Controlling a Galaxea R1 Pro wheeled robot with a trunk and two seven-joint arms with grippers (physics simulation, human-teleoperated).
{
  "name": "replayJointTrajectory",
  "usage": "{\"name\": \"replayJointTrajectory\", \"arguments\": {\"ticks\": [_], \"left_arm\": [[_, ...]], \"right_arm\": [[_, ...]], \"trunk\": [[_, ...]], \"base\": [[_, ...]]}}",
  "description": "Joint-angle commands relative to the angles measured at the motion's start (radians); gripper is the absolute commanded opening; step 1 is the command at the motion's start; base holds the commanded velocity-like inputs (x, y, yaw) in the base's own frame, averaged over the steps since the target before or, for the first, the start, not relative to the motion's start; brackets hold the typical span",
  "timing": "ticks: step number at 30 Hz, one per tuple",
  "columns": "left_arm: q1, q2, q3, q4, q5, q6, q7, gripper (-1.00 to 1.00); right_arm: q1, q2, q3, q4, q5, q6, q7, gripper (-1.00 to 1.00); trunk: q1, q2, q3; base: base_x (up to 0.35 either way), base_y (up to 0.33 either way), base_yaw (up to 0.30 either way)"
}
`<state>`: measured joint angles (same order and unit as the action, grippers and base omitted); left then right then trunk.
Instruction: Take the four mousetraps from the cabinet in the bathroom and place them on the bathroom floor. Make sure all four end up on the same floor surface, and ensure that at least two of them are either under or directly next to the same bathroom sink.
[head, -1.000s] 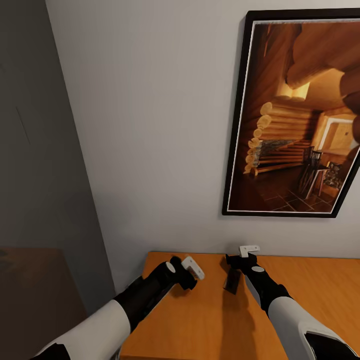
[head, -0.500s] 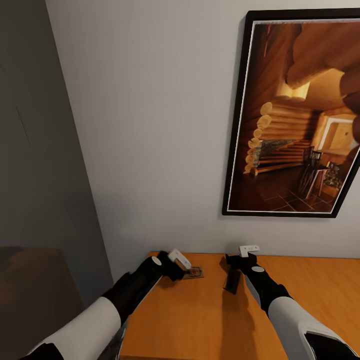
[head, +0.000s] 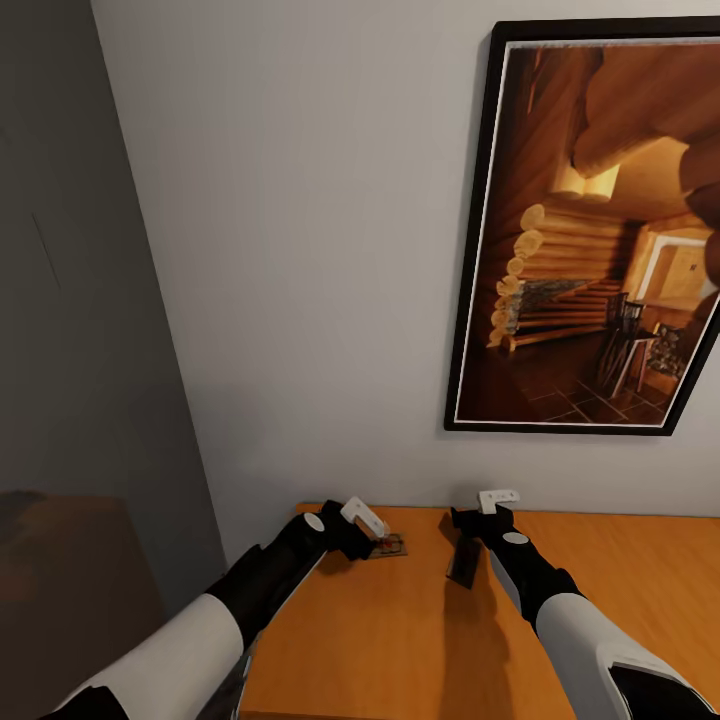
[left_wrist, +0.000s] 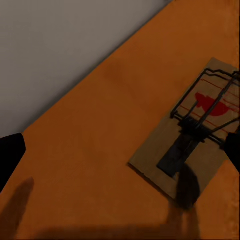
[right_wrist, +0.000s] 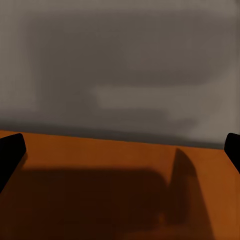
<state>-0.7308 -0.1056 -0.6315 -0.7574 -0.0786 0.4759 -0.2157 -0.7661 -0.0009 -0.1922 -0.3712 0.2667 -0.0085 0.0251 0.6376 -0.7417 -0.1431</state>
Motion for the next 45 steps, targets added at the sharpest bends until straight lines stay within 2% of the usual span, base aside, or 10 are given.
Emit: {"name": "replayJointTrajectory", "arguments": {"ticks": [1, 6, 9, 11, 12, 17, 37, 42, 45], "left_arm": [[-0.001, -0.005, -0.001, -0.001, -0.009, 0.004, -0.007, 1.0], [-0.001, -0.032, -0.009, 0.0, -0.009, 0.003, -0.01, 1.0], [-0.001, -0.044, -0.038, 0.001, -0.009, 0.003, -0.011, 1.0], [-0.001, -0.046, -0.072, 0.001, -0.009, 0.003, -0.011, 1.0], [-0.001, -0.043, -0.113, 0.001, -0.01, 0.003, -0.011, 1.0], [-0.001, -0.037, -0.135, 0.001, -0.011, 0.001, -0.01, 1.0], [-0.001, -0.033, -0.135, 0.0, -0.014, -0.056, -0.01, 1.0], [-0.001, -0.031, -0.132, 0.0, -0.014, -0.059, -0.009, 1.0], [-0.001, -0.033, -0.122, 0.0, -0.013, -0.06, -0.008, 1.0]], "right_arm": [[-0.001, 0.001, -0.007, 0.0, 0.011, -0.001, 0.003, 1.0], [-0.001, 0.001, -0.006, 0.0, 0.011, -0.001, 0.0, 1.0], [-0.001, 0.001, -0.007, 0.0, 0.011, -0.001, -0.002, 1.0], [-0.001, 0.0, -0.007, 0.0, 0.01, -0.001, -0.003, 1.0], [-0.001, 0.0, -0.007, 0.0, 0.01, -0.001, -0.003, 1.0], [-0.001, 0.001, -0.008, 0.0, 0.01, -0.001, -0.001, 1.0], [-0.001, 0.001, -0.006, 0.0, 0.009, 0.0, 0.002, 1.0], [-0.001, 0.0, 0.026, 0.0, 0.016, 0.006, 0.013, 1.0], [-0.001, -0.008, 0.049, -0.001, 0.02, 0.008, 0.053, 1.0]], "trunk": [[0.0, -0.001, -0.002], [0.0, -0.001, -0.002], [0.0, -0.001, -0.002], [0.0, -0.001, -0.002], [0.0, -0.001, -0.002], [0.0, -0.001, -0.002], [0.0, -0.001, -0.002], [0.0, -0.001, -0.002], [0.0, -0.001, -0.002]], "base": [[0.0, 0.0, 0.0], [0.0, 0.0, 0.0], [0.0, 0.0, 0.0], [0.0, 0.0, 0.0], [0.0, 0.0, 0.0], [0.0, 0.0, 0.0], [0.0, 0.0, 0.0], [0.0, 0.0, 0.0], [0.0, 0.0, 0.0]]}}
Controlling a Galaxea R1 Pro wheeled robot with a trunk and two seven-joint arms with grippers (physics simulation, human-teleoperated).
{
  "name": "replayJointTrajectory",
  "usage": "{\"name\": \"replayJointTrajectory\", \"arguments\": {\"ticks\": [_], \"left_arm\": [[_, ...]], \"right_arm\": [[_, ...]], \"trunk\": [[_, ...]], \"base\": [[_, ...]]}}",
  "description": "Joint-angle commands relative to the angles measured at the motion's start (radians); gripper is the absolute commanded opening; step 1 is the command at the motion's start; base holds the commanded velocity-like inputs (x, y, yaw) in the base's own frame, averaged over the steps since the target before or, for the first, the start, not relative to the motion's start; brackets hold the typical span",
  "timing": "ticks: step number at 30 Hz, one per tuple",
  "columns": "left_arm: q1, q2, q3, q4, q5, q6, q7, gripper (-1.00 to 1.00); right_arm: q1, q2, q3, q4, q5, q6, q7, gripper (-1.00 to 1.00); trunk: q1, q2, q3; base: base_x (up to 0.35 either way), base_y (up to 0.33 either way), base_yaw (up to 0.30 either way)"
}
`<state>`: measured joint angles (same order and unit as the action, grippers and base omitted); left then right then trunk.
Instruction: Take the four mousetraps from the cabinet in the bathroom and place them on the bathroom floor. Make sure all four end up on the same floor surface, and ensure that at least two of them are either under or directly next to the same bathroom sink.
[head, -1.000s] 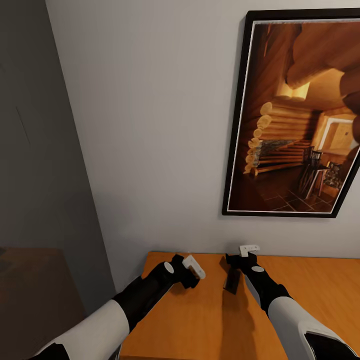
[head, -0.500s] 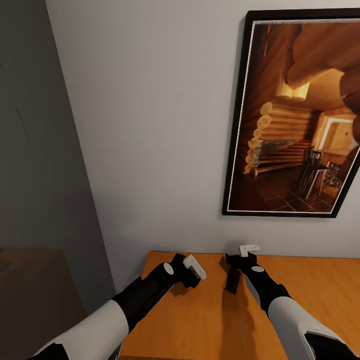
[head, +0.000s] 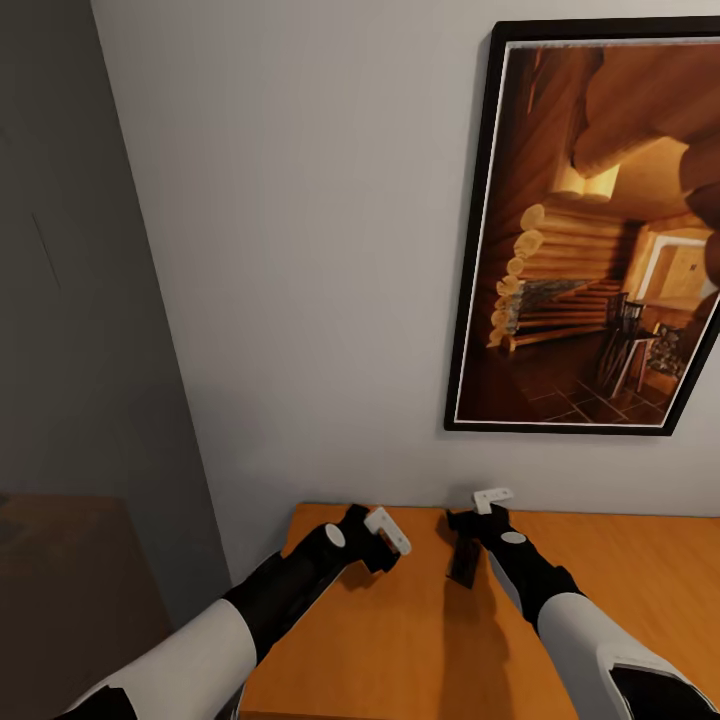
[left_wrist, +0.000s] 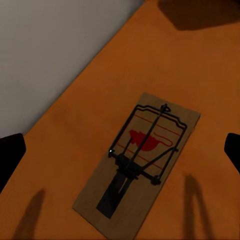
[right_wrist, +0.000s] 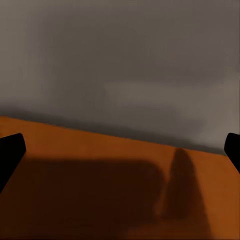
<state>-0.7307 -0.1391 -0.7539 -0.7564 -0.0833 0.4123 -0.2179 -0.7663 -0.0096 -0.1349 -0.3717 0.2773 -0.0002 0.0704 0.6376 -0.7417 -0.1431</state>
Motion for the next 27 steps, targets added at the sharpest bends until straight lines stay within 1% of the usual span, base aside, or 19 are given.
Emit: {"name": "replayJointTrajectory", "arguments": {"ticks": [1, 2, 3, 7, 11, 12, 18, 25, 27], "left_arm": [[-0.001, 0.0, 0.003, -0.001, -0.009, 0.004, -0.005, 1.0], [-0.001, -0.001, 0.007, -0.001, -0.009, 0.004, -0.005, 1.0], [-0.001, -0.001, 0.013, -0.001, -0.009, 0.004, -0.005, 1.0], [-0.001, 0.0, 0.033, -0.001, -0.009, 0.004, -0.005, 1.0], [-0.001, -0.002, 0.06, -0.002, -0.009, 0.004, -0.004, 1.0], [-0.001, -0.003, 0.081, -0.003, -0.01, 0.005, -0.003, 1.0], [-0.001, -0.005, 0.09, -0.003, -0.01, 0.006, -0.001, 1.0], [-0.001, -0.004, 0.092, -0.003, -0.01, 0.006, 0.0, 1.0], [-0.001, -0.004, 0.093, -0.003, -0.01, 0.006, 0.0, 1.0]], "right_arm": [[-0.001, -0.004, -0.005, -0.001, 0.01, 0.0, 0.023, 1.0], [-0.001, -0.009, -0.002, -0.002, 0.01, 0.001, 0.039, 1.0], [-0.001, -0.022, 0.002, -0.003, 0.011, 0.001, 0.077, 1.0], [-0.001, -0.056, 0.004, -0.012, 0.01, 0.001, 0.158, 1.0], [-0.001, -0.089, 0.005, -0.021, 0.009, 0.002, 0.221, 1.0], [-0.001, -0.108, 0.005, -0.026, 0.008, 0.004, 0.253, 1.0], [-0.001, -0.119, 0.002, -0.032, 0.007, 0.021, 0.262, 1.0], [-0.001, -0.155, -0.001, -0.085, 0.002, 0.082, 0.265, 1.0], [-0.001, -0.16, -0.001, -0.092, 0.002, 0.088, 0.265, 1.0]], "trunk": [[0.0, -0.001, -0.002], [0.0, -0.001, -0.002], [0.0, -0.001, -0.002], [0.0, -0.001, -0.002], [0.0, -0.001, -0.002], [0.0, -0.001, -0.002], [0.0, -0.001, -0.002], [0.0, -0.001, -0.002], [0.0, -0.001, -0.002]], "base": [[0.0, 0.0, 0.0], [0.0, 0.0, 0.0], [0.0, 0.0, 0.0], [0.0, 0.0, 0.0], [0.0, 0.0, 0.0], [0.0, 0.0, 0.0], [0.0, 0.0, 0.0], [0.0, 0.0, 0.0], [0.0, 0.0, 0.0]]}}
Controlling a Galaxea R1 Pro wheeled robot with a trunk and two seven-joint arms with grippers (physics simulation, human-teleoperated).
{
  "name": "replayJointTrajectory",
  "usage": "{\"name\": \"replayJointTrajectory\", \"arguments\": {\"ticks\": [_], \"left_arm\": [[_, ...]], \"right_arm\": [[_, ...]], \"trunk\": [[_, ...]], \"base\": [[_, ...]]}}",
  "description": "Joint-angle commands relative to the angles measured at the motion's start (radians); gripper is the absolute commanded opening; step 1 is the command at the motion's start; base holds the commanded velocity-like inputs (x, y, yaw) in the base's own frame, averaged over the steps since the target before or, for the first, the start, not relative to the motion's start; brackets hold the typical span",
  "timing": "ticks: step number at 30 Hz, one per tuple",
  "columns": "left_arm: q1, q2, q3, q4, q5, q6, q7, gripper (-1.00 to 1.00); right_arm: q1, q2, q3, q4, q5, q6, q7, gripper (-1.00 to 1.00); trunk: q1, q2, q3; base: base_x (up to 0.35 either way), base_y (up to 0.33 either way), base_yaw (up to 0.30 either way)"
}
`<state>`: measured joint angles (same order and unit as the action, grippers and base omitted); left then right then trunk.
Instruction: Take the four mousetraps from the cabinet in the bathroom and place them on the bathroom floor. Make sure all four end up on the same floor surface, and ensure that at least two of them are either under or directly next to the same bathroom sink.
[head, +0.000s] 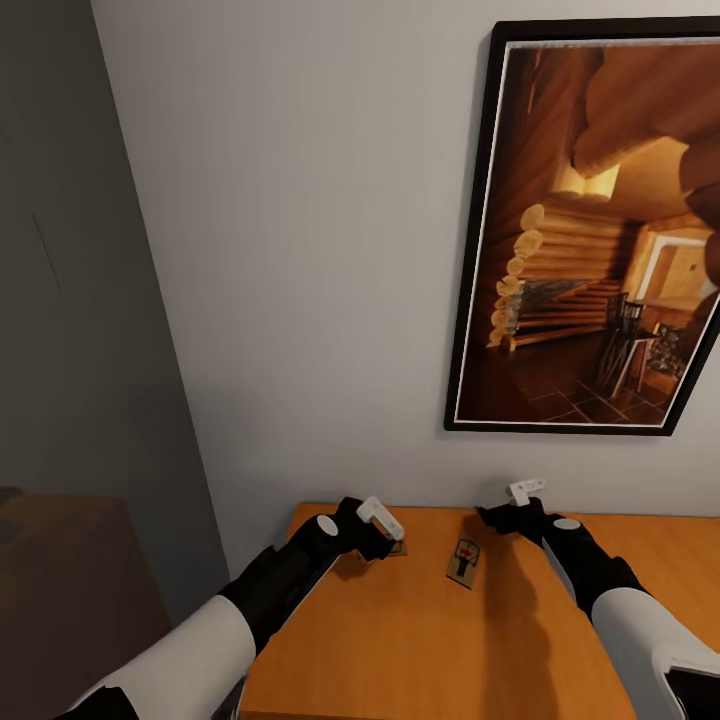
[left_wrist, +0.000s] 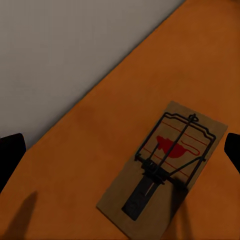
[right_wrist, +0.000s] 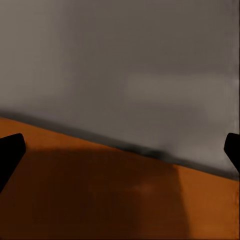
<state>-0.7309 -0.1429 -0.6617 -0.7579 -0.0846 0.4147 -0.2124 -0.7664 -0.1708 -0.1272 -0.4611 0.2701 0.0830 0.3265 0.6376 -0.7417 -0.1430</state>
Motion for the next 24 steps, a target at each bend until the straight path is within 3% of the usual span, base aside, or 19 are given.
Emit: {"name": "replayJointTrajectory", "arguments": {"ticks": [1, 11, 17, 24], "left_arm": [[-0.001, 0.0, 0.0, -0.001, -0.009, 0.004, -0.006, 1.0], [-0.001, 0.002, 0.006, -0.001, -0.009, 0.006, -0.004, 1.0], [-0.001, 0.001, 0.048, -0.001, -0.009, 0.003, -0.004, 1.0], [-0.001, 0.002, 0.067, -0.001, -0.009, 0.004, -0.007, 1.0]], "right_arm": [[-0.001, -0.002, -0.008, -0.004, 0.009, 0.007, 0.009, 1.0], [-0.001, -0.019, -0.008, -0.008, 0.005, 0.015, 0.017, 1.0], [-0.001, -0.019, -0.007, -0.006, 0.004, 0.008, 0.014, 1.0], [-0.001, -0.019, -0.006, -0.004, 0.003, 0.006, 0.011, 1.0]], "trunk": [[0.0, -0.001, -0.002], [0.0, -0.001, -0.002], [0.0, -0.001, -0.002], [0.0, -0.001, -0.002]], "base": [[0.0, 0.0, 0.0], [0.0, 0.0, 0.0], [0.0, 0.0, 0.0], [0.0, 0.0, 0.0]]}}
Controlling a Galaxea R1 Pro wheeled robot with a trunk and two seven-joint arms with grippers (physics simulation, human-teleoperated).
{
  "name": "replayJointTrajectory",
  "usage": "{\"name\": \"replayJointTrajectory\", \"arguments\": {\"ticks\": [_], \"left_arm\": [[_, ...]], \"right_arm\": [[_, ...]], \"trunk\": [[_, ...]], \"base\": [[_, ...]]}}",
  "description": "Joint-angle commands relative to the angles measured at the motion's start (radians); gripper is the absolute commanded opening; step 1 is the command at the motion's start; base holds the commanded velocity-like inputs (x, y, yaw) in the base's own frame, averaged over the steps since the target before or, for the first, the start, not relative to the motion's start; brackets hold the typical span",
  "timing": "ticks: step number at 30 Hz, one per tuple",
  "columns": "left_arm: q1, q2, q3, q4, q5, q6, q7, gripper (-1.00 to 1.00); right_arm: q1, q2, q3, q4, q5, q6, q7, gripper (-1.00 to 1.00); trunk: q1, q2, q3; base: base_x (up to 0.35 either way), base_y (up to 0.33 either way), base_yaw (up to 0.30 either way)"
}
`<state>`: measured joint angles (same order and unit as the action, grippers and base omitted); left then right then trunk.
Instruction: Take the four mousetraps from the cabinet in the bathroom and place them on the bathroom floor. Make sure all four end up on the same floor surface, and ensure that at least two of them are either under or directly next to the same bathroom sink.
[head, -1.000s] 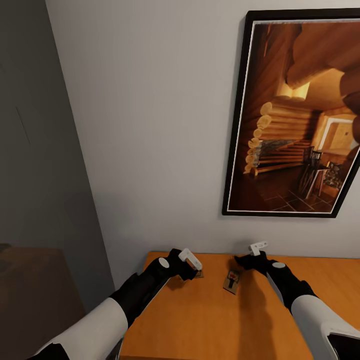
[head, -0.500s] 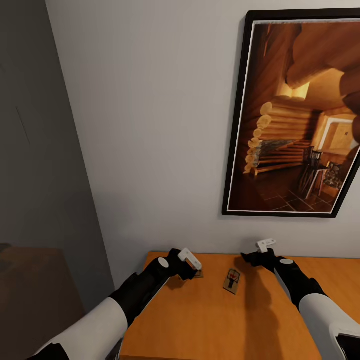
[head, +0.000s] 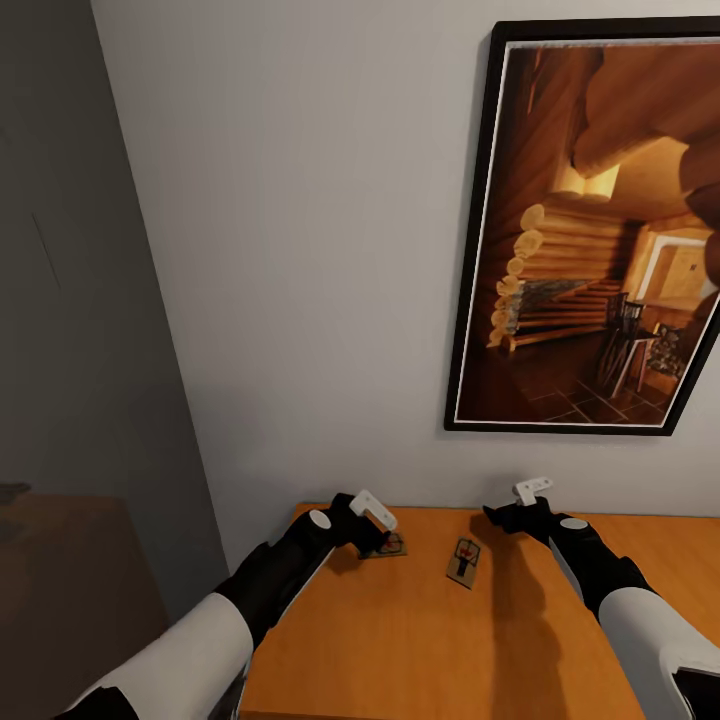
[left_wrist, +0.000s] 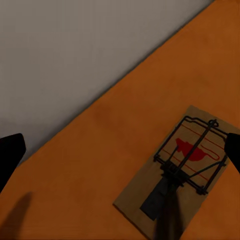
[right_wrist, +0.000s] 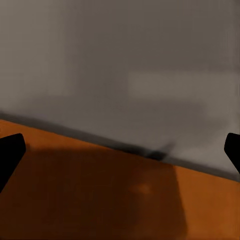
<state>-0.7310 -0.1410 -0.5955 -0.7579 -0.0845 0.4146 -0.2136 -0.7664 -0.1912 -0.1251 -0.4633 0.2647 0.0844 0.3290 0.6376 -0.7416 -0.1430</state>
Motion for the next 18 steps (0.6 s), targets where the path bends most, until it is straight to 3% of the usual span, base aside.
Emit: {"name": "replayJointTrajectory", "arguments": {"ticks": [1, 9, 18], "left_arm": [[-0.001, 0.0, 0.001, -0.001, -0.009, 0.004, -0.006, 1.0], [-0.001, -0.002, -0.003, -0.001, -0.017, 0.004, -0.01, 1.0], [-0.001, -0.008, -0.048, 0.0, -0.087, 0.003, -0.028, 1.0]], "right_arm": [[-0.001, 0.001, -0.008, -0.002, 0.009, 0.006, 0.009, 1.0], [-0.001, 0.001, -0.008, 0.0, 0.008, 0.012, 0.007, 1.0], [-0.001, 0.001, -0.008, 0.0, 0.008, 0.014, 0.006, 1.0]], "trunk": [[0.0, -0.001, -0.002], [0.0, -0.001, -0.002], [0.0, -0.001, -0.002]], "base": [[0.0, 0.0, 0.0], [0.0, 0.0, 0.0], [0.0, 0.0, 0.0]]}}
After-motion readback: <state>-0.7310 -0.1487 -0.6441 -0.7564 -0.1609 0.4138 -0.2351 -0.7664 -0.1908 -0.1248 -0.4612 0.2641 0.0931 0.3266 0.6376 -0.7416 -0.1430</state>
